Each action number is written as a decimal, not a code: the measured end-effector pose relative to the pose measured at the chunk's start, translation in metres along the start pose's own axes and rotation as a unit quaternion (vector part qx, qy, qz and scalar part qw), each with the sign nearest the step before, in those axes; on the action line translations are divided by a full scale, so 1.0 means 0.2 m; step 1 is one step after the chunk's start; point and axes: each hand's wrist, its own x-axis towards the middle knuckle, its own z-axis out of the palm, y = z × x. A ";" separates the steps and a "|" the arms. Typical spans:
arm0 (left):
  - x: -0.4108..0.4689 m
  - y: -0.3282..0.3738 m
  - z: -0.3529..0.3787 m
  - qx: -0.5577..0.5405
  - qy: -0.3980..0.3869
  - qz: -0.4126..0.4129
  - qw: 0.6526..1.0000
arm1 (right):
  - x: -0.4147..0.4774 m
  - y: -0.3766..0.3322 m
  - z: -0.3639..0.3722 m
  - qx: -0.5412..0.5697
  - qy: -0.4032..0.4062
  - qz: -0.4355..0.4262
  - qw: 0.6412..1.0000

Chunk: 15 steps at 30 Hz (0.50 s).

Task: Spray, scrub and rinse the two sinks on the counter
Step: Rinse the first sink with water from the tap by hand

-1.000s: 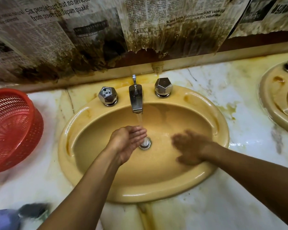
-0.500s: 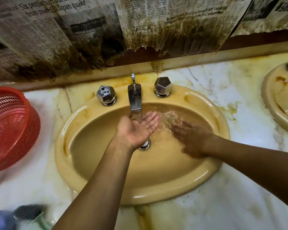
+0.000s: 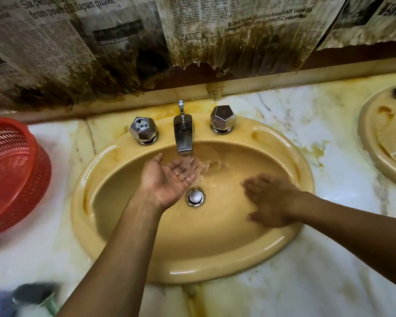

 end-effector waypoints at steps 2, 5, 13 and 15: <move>-0.02 -0.03 -0.02 0.040 0.007 -0.007 0.999 | 0.04 0.05 0.01 -0.072 0.027 0.029 0.997; -0.07 -0.11 0.00 0.056 -0.011 -0.058 0.997 | 0.09 0.03 0.02 -0.070 -0.001 -0.003 0.998; 0.00 -0.04 0.07 -0.100 -0.030 -0.011 0.994 | 0.29 0.05 -0.21 -0.214 0.317 -0.010 0.924; -0.03 -0.06 0.04 -0.128 -0.041 -0.026 0.991 | 0.33 0.01 -0.29 -0.213 0.353 -0.021 0.911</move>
